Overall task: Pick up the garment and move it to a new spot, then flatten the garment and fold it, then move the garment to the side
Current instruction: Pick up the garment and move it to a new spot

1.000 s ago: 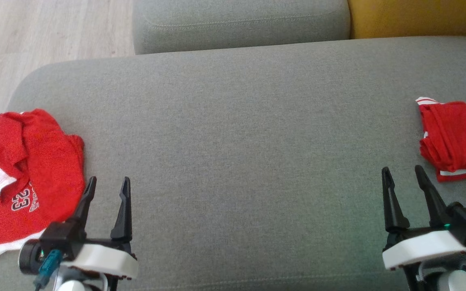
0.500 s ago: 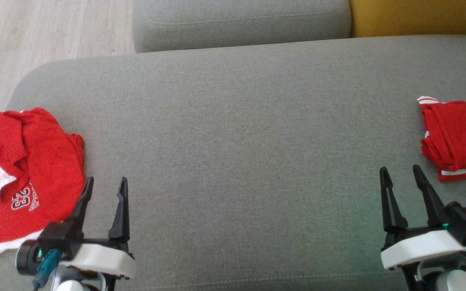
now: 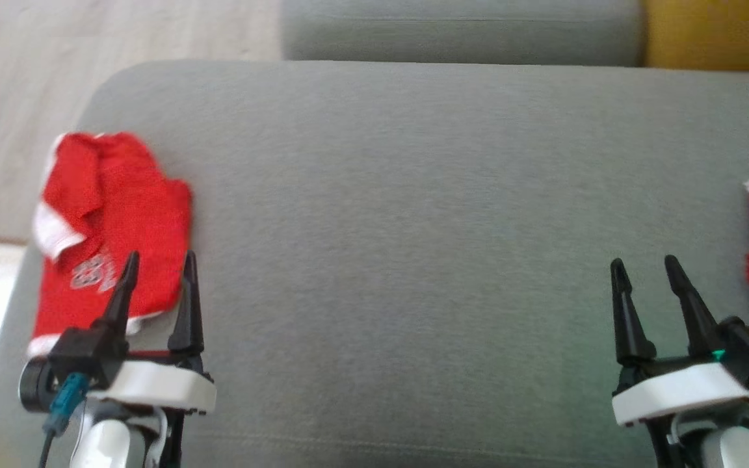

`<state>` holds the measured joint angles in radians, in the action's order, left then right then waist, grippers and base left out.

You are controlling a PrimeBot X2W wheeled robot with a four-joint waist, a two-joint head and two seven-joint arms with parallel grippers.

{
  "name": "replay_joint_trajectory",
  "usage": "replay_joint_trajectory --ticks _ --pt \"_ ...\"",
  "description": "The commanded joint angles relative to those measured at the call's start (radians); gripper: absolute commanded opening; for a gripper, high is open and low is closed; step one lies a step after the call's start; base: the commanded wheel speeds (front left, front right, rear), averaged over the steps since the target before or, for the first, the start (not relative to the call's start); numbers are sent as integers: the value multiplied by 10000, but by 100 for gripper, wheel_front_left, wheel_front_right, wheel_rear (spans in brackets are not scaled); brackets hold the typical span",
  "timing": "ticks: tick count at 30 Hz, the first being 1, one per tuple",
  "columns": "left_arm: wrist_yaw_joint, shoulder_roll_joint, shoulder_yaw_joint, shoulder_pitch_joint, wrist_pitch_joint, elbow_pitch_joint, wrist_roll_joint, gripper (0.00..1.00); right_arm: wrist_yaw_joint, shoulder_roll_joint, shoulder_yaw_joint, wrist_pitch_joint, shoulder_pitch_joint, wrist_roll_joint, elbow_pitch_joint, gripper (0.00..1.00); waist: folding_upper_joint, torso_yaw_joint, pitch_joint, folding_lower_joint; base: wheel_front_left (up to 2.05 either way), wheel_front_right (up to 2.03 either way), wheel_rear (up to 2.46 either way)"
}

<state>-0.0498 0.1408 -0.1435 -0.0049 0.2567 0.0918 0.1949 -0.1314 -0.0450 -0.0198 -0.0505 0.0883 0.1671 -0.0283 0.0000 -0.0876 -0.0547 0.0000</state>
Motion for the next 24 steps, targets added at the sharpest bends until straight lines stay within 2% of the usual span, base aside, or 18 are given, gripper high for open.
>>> replay_joint_trajectory --ticks 1,4,5,12,24 --pt "-75 11 465 -625 51 -299 -24 100 7 -53 300 77 -633 11 -475 100 0 -804 -116 0 0 0 0" --pt "-115 -81 533 -809 51 -240 -46 100 7 -53 297 115 -730 6 -475 100 0 -1360 -126 0 0 0 0" --pt "-115 -81 533 -809 51 -240 -46 100 7 -53 297 115 -730 6 -475 100 0 -1360 -126 0 0 0 0" --pt "79 -215 587 -1101 51 -134 -173 100 7 -53 386 234 -898 -156 -451 100 0 -2385 -141 0 0 0 0" --pt "406 -448 993 -1082 51 -273 -374 100 7 -53 427 370 -937 -201 -502 100 0 -3078 -157 0 0 0 0"
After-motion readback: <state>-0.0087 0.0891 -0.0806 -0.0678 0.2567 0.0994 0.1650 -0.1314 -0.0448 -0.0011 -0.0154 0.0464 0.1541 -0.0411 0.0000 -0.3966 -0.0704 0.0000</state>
